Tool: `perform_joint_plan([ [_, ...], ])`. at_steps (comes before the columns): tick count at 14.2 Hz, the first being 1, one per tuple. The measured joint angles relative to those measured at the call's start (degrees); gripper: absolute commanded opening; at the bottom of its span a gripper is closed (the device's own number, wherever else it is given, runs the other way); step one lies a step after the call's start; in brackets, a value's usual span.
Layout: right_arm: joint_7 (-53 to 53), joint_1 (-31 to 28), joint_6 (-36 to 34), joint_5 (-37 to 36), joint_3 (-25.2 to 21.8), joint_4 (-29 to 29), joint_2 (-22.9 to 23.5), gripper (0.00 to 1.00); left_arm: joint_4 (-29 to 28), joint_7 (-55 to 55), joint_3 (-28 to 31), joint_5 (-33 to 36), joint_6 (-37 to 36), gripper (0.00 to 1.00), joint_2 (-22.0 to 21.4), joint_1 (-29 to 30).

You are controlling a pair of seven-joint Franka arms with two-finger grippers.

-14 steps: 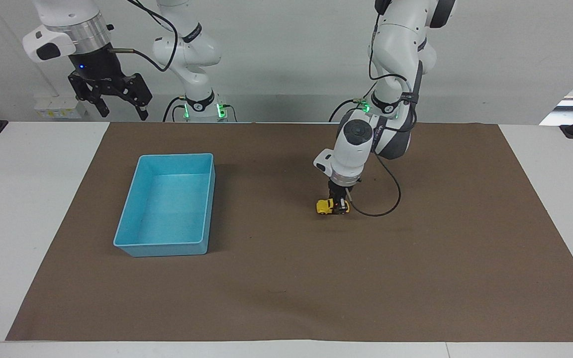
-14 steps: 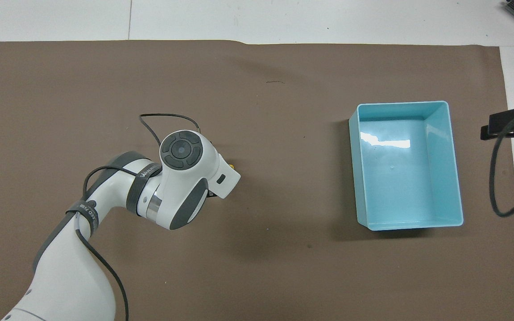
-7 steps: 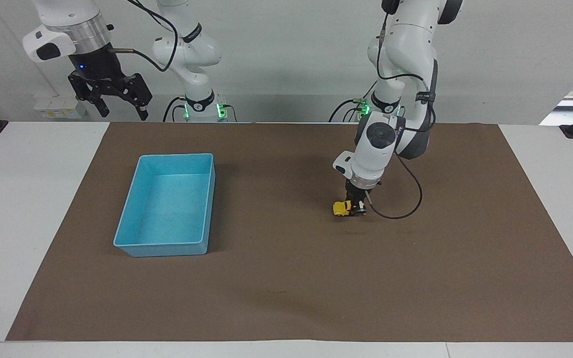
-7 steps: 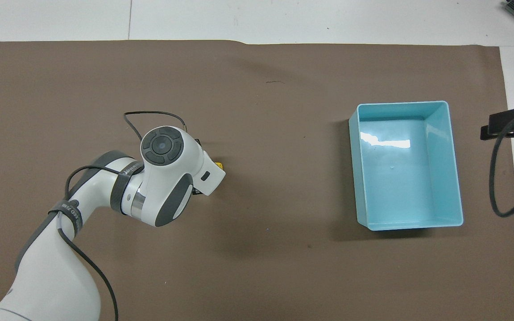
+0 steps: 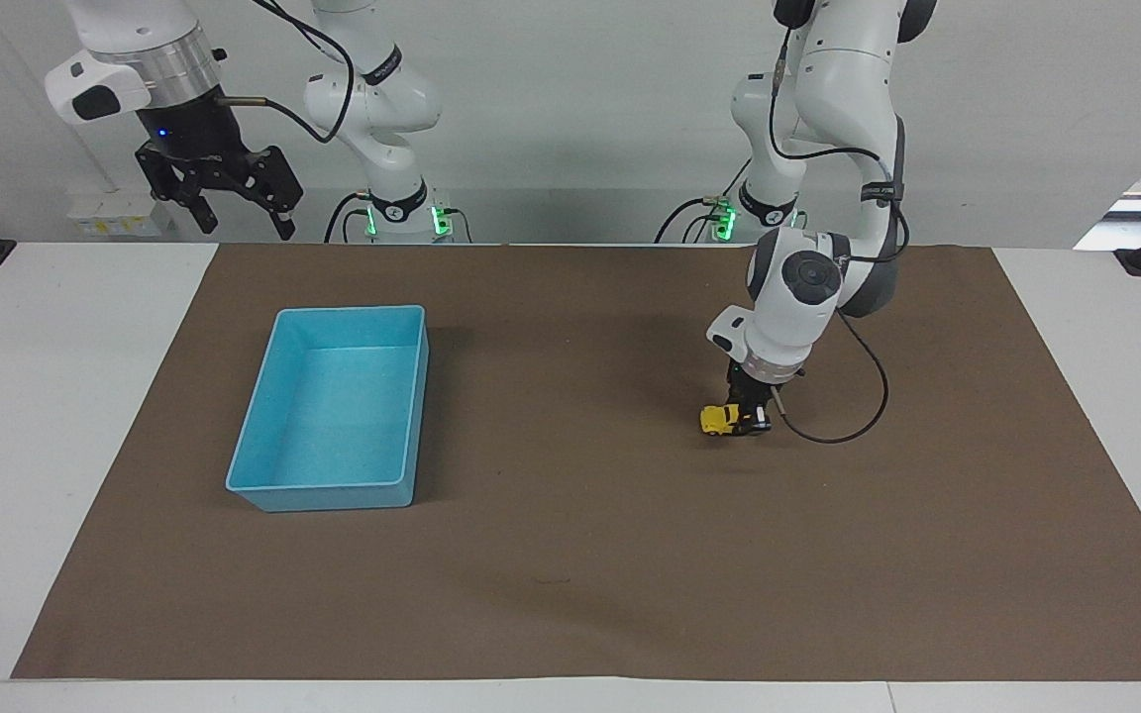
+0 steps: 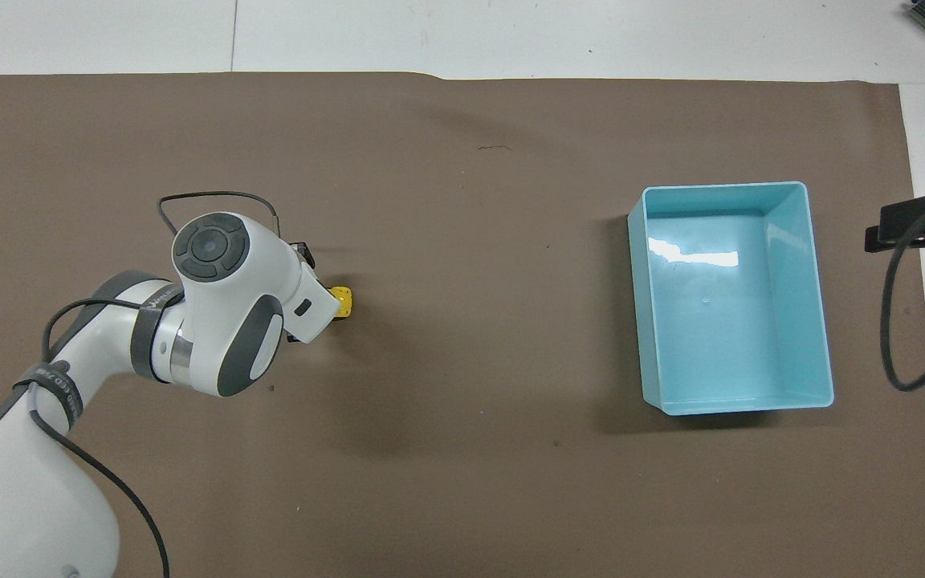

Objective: Wind up and store yellow beetle car

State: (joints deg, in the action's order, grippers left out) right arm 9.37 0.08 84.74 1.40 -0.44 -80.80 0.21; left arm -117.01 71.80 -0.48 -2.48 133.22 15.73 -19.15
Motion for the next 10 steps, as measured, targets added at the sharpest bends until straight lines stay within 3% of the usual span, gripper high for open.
perform_joint_plan([
  [1, 0.00, 0.00, 0.00, 0.00, 0.00, 0.00, 0.00, 1.00, 0.00, 0.15, 0.03, 0.00, -0.10, 1.00, -0.05, 0.17],
  [4, 0.00, 0.00, 0.00, 0.00, 0.00, 0.00, 0.00, 1.00, 1.19, 0.42, 0.16, 0.07, -2.54, 1.00, -0.43, 0.17],
  [10, 0.00, -0.56, -0.51, 0.00, -0.14, 0.00, 0.00, 1.00, 6.10, -5.74, 1.10, 0.11, -11.01, 1.00, -7.75, 2.24],
])
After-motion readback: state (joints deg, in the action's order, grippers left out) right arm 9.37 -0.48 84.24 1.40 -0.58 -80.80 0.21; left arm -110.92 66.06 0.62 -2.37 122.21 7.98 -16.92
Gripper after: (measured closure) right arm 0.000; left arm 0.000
